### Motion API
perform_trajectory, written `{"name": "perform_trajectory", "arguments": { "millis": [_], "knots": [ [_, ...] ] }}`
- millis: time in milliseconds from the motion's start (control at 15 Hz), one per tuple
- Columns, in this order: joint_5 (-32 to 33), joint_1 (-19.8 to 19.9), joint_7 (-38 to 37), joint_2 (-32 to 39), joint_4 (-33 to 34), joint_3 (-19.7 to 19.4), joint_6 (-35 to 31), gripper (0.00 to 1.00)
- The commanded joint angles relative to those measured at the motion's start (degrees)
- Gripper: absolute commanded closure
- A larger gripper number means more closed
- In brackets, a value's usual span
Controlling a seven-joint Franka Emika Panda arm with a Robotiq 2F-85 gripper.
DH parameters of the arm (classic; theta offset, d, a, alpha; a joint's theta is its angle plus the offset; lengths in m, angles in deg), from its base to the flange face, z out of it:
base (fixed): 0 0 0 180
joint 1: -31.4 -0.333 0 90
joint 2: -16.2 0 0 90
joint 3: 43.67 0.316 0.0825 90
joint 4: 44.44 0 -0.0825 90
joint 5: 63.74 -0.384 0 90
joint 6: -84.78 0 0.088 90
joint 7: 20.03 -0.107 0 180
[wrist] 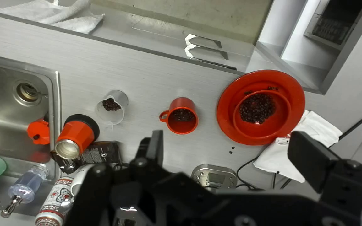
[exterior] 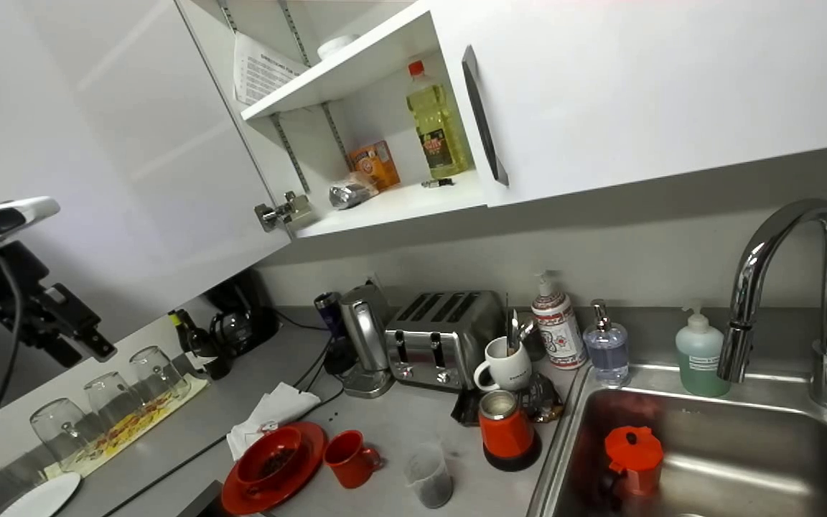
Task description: Close the overhead cabinet door
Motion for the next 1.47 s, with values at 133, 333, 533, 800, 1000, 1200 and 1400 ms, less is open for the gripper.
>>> {"name": "perform_trajectory", "arguments": {
  "millis": [133,333,533,800,1000,1200,1400],
  "knots": [
    [-0.01,-1.14,-0.46,-2.04,-2.11,-0.20,-0.47,0.00],
    [-0.42,-2.00,-0.02,-4.87,-5.19,-0.32,-1.12,0.00],
    [-0.50,-2.74,0.22,-8.23,-8.59,-0.51,-1.42,0.00],
    [-0.98,-4.15,1.12,-15.12,-14.38,-1.06,-2.32,0.00],
    [-0.90,-5.97,1.86,-21.09,-19.18,-0.68,-3.24,0.00],
    [-0.66,-8.13,2.33,-26.19,-22.58,0.00,-3.78,0.00],
    [-0.47,-10.51,3.02,-31.12,-25.11,0.79,-4.33,0.00]
  ]
}}
